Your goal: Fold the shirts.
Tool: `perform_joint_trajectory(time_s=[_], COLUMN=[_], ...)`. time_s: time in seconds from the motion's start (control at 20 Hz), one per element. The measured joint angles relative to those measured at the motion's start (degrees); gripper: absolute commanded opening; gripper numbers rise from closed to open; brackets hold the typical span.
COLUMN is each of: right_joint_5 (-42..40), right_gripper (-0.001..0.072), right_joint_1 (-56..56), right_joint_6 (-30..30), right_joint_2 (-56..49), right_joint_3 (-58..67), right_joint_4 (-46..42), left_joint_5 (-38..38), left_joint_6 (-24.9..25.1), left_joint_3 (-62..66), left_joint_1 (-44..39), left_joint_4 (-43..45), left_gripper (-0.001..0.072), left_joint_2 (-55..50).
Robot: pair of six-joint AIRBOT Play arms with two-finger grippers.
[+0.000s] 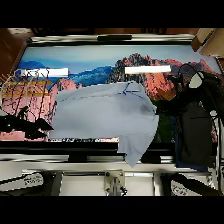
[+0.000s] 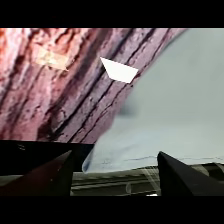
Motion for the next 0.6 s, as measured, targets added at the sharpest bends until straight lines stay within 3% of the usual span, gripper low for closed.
perform_joint_trajectory(time_s=[0.1,0.3,0.35,0.6], right_joint_5=[-0.2,-0.5,-0.5,-0.6], right_gripper=[0.0548,0.0547,0.0547,0.0548], right_joint_1=[0.0,0.0,0.0,-1.6], right_joint_6=[-0.1,-0.1,0.1,0.4], right_joint_2=[0.0,0.1,0.1,0.4], right_joint_3=[-0.1,-0.2,-0.3,-7.0], right_joint_4=[-0.1,-0.2,-0.7,-1.9], left_joint_5=[1.2,3.7,4.5,4.7], left_joint_6=[0.3,-1.3,-1.7,-1.4], left_joint_3=[-0.9,-3.1,-3.5,-4.2], left_joint_1=[-2.1,-6.9,-8.0,-11.3], left_joint_4=[-0.8,-1.7,-1.9,-1.8], left_gripper=[0.0585,0.0093,0.0037,0.0035], left_joint_2=[-0.5,-1.4,-1.6,-1.0])
